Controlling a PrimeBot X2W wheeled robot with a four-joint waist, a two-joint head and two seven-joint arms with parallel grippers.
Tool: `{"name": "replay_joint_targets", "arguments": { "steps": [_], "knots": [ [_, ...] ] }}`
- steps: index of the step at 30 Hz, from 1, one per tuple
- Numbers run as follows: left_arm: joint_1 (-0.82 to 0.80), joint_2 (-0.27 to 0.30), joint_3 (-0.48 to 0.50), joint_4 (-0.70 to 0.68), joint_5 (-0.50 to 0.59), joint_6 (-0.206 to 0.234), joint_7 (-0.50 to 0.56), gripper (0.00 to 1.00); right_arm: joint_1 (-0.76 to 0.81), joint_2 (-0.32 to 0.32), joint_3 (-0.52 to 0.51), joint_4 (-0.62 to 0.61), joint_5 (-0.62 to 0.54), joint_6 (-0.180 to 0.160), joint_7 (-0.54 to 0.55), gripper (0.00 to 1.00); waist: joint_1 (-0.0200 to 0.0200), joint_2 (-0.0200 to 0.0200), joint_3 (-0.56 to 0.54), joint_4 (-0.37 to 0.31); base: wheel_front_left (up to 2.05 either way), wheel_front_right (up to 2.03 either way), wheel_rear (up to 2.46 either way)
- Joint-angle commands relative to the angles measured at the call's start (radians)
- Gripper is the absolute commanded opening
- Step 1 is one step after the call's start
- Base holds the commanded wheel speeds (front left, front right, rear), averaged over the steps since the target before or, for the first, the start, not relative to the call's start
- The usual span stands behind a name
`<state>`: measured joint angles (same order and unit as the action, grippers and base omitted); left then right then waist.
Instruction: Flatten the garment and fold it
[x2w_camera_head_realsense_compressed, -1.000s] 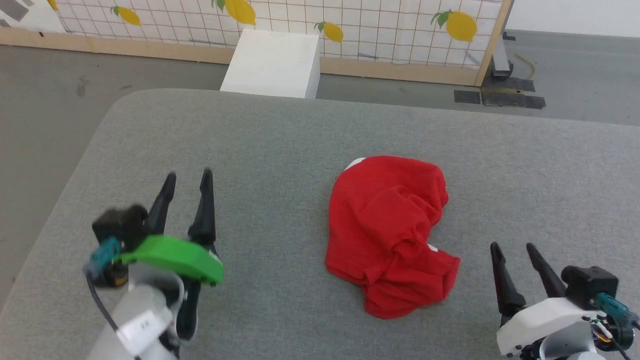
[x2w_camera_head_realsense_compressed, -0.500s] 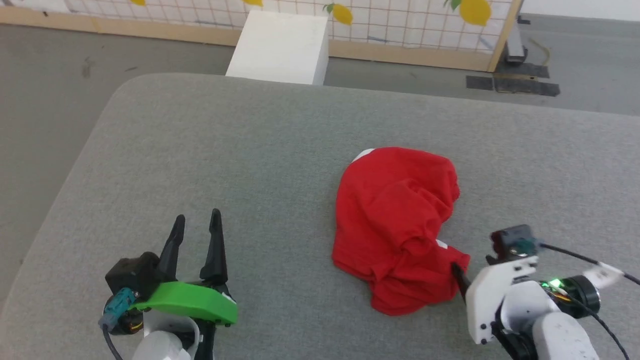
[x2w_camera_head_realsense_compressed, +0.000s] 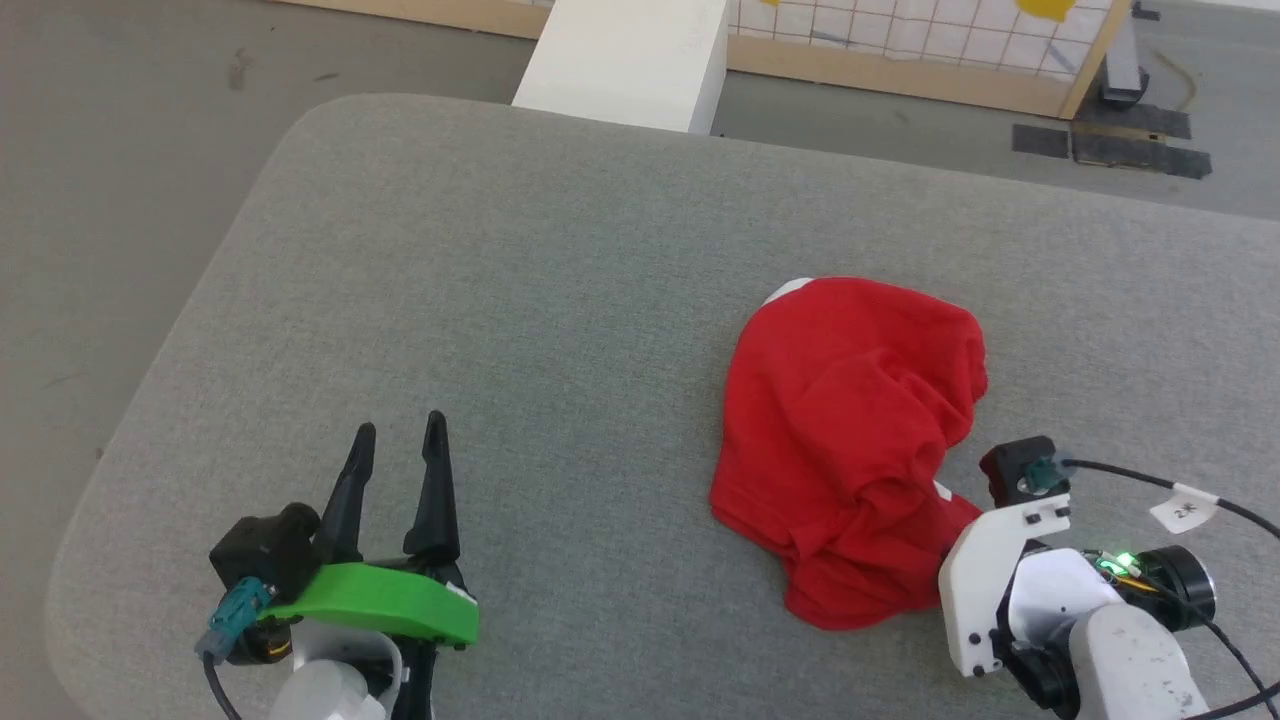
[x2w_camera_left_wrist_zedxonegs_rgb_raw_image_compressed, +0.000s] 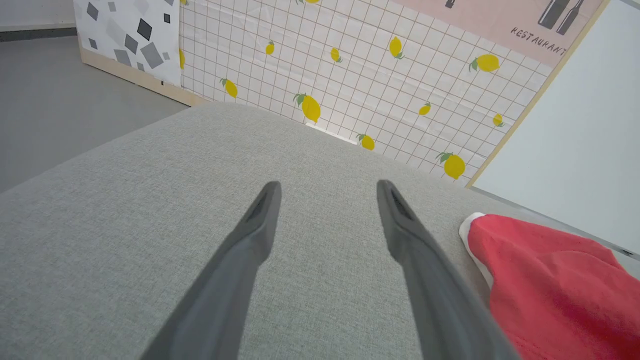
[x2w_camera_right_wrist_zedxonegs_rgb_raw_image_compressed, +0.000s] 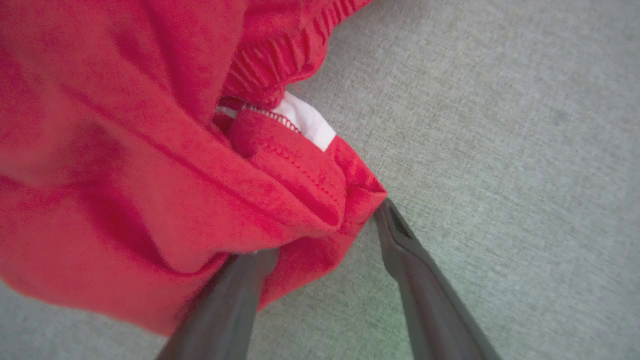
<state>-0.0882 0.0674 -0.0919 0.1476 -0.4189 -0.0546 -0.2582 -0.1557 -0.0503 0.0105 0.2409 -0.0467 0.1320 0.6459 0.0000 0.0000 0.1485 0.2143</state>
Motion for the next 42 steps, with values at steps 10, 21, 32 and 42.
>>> {"name": "replay_joint_targets", "arguments": {
  "steps": [10, 21, 32, 42],
  "knots": [
    [0.010, -0.014, 0.032, 0.008, 0.027, -0.029, -0.004, 1.00, -0.014, 0.000, -0.132, -0.086, 0.121, -0.001, -0.151, 0.00, 0.0000, 0.0000, -0.033, -0.053, 0.00, 0.00, 0.00],
    [0.012, -0.017, 0.020, 0.025, 0.023, -0.037, -0.004, 1.00, 0.098, 0.000, -0.563, -0.198, 0.113, -0.001, -0.138, 0.00, 0.0000, 0.0000, -0.053, -0.092, 0.00, 0.00, 0.00],
    [0.015, -0.017, 0.020, 0.051, 0.019, -0.043, -0.004, 1.00, 0.091, 0.000, -0.616, -0.132, 0.216, -0.001, -0.250, 1.00, 0.0000, 0.0000, -0.060, -0.123, 0.00, 0.00, 0.00],
    [-0.183, -0.017, -0.261, 0.117, -0.070, -0.056, 0.233, 1.00, 0.073, 0.000, -0.574, -0.139, 0.232, -0.001, -0.358, 1.00, 0.0000, 0.0000, -0.053, -0.152, 0.00, 0.00, 0.00]
  ]
}}
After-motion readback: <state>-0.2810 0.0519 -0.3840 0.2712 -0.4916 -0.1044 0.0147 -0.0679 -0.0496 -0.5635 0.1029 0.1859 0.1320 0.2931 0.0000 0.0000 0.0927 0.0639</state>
